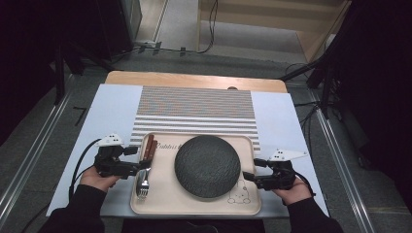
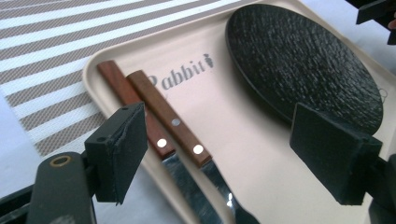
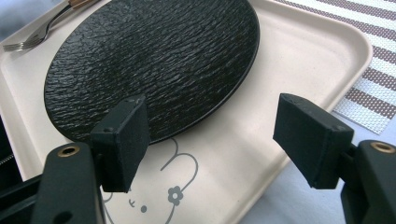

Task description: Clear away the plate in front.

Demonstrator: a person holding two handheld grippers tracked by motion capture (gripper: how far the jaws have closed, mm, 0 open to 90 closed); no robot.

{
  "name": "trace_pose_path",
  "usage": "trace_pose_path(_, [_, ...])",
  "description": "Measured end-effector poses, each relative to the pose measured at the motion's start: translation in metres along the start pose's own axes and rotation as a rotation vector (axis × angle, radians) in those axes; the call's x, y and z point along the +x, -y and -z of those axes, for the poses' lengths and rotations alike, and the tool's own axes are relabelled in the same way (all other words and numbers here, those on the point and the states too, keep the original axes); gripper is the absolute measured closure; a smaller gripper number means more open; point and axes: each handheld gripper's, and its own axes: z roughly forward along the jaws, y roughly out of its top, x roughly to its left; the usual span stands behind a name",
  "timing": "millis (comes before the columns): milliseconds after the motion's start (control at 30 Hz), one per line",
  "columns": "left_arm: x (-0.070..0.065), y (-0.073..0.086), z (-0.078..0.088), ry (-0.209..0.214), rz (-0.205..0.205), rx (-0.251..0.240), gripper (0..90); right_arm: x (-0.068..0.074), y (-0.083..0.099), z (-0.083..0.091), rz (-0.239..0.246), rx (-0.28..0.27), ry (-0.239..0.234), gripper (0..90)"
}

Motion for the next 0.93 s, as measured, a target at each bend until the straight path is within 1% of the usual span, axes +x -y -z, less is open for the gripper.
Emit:
trace_pose_path(133, [0.0037,0.0030,0.0045,-0.022,0.011,0.007,19.4,-0.0001,0.0001,0.0000,-0.001,0.001,0.001,25.1])
trace_pose_path(233, [0.0058,0.0046,0.0073,-0.027,0.018,-0.001,19.4,0.0000,0.0002,-0.0002,-0.002,0.002,0.002,25.1])
trace_pose_path(400, [0.0067,0.0051,0.0071,-0.024,0.020,0.001,19.4,0.0003,0.0001,-0.0006,0.000,0.004,0.001,25.1])
trace_pose_path(600, [0.0059,0.0049,0.0050,-0.018,0.010,0.013,19.4,0.0002,0.0001,-0.0006,0.001,0.006,0.001,25.1])
trace_pose_path(833, [0.0062,0.0051,0.0041,-0.013,0.011,0.015,19.4,0.0006,0.0002,-0.0008,0.000,0.008,-0.001,25.1])
trace_pose_path(933, [0.0071,0.0052,0.0042,-0.018,0.014,0.016,19.4,0.0006,0.0001,-0.0010,0.000,0.008,-0.006,25.1])
